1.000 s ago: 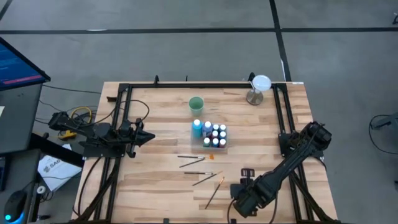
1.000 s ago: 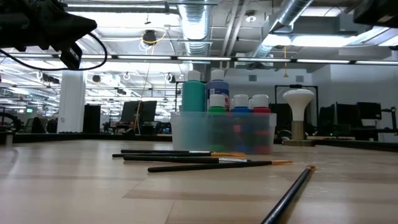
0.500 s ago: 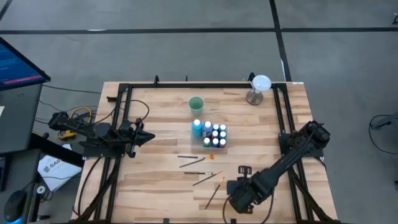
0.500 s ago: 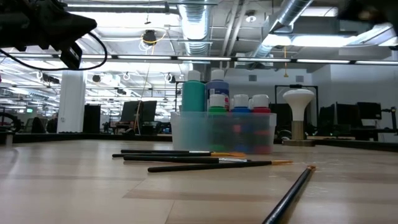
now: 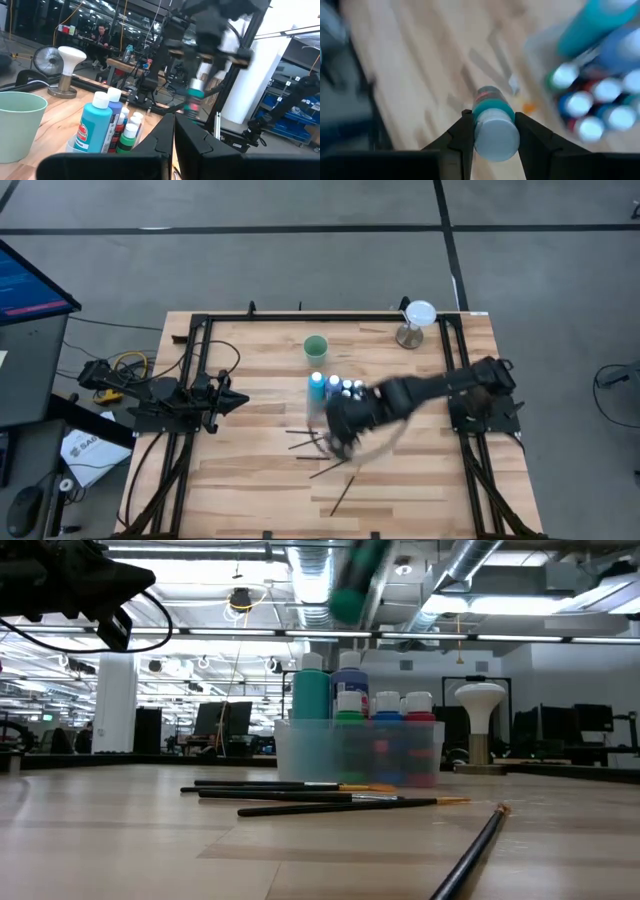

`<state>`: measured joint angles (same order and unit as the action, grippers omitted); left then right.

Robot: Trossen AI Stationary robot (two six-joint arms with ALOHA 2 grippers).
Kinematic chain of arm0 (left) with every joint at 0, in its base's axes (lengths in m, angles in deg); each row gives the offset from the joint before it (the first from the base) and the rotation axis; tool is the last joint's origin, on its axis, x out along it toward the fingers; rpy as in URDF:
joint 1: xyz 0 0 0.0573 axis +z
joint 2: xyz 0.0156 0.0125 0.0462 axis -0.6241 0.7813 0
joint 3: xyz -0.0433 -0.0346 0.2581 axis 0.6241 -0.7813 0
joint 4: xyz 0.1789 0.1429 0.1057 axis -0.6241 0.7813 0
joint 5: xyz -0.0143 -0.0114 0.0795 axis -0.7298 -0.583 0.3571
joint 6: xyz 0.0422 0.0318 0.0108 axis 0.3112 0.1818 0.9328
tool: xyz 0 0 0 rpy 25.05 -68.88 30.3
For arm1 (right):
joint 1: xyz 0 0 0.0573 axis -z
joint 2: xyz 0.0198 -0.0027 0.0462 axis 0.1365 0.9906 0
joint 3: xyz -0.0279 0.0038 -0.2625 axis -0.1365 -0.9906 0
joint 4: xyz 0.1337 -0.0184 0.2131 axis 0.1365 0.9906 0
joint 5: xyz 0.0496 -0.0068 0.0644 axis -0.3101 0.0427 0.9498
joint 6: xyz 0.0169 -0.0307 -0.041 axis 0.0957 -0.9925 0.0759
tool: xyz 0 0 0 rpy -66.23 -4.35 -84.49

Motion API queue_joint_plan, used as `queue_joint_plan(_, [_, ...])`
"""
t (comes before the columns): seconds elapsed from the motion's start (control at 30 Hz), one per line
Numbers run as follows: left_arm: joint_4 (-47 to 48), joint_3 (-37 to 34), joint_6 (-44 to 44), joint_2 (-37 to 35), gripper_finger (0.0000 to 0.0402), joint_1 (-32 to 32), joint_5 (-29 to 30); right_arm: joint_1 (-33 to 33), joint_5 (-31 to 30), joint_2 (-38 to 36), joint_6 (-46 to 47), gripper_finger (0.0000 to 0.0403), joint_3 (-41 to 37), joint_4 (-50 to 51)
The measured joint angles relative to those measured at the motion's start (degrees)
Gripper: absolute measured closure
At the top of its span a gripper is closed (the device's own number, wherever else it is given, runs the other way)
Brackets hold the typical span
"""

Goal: Pick & Place Paint Supplies
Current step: Put the light green paint bottle into the transparent bin

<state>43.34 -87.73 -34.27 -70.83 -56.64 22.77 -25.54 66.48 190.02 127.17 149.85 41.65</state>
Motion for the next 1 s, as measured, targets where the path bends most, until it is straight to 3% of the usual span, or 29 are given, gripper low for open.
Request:
queue_joint_plan(0.17, [0.0,0.0,0.02,-0.01,0.0394,-0.01,0.01,7.49,-0.13,0.1,3.13,0.0293,0.1,-7.11])
queue_joint_plan(0.33, [0.01,0.0,-0.01,0.0,0.0394,-0.02,0.25,10.62,0.19,1.03,7.66,0.0293,0.23,-9.36])
queue_joint_plan(0.53, [-0.09,0.0,0.02,-0.02,0.0394,0.0,0.22,10.61,0.26,4.7,11.65,0.0293,1.24,-10.87])
queue_joint_plan(0.6, [-0.44,0.0,0.02,0.33,0.0394,-0.02,0.22,10.15,-1.2,5.56,12.27,0.0293,1.59,-5.51])
queue_joint_plan(0.67, [-0.43,0.0,-0.01,0.5,0.0394,-0.02,0.19,10.04,-2.84,7.55,13.09,0.0293,3.88,-8.88])
queue_joint_plan(0.77, [-1.03,0.01,0.02,1.38,0.0394,-0.02,0.17,10.3,-3.95,8.77,12.7,0.0293,6.32,-3.04])
queue_joint_plan(0.83, [-1.01,-0.02,0.0,1.48,0.0394,-0.02,-0.19,10.38,-4.12,10.77,12.49,0.0293,8.7,-6.18])
queue_joint_plan(0.9, [-1.75,0.09,0.02,2.55,0.0394,-0.02,-0.17,10.33,-4.24,12.46,11.86,0.0293,9.85,-0.37])
queue_joint_plan(1.0, [-2.35,-0.03,0.0,3.56,0.0394,0.04,-0.53,10.36,-4.06,15.27,11.43,0.0293,12.51,-0.36])
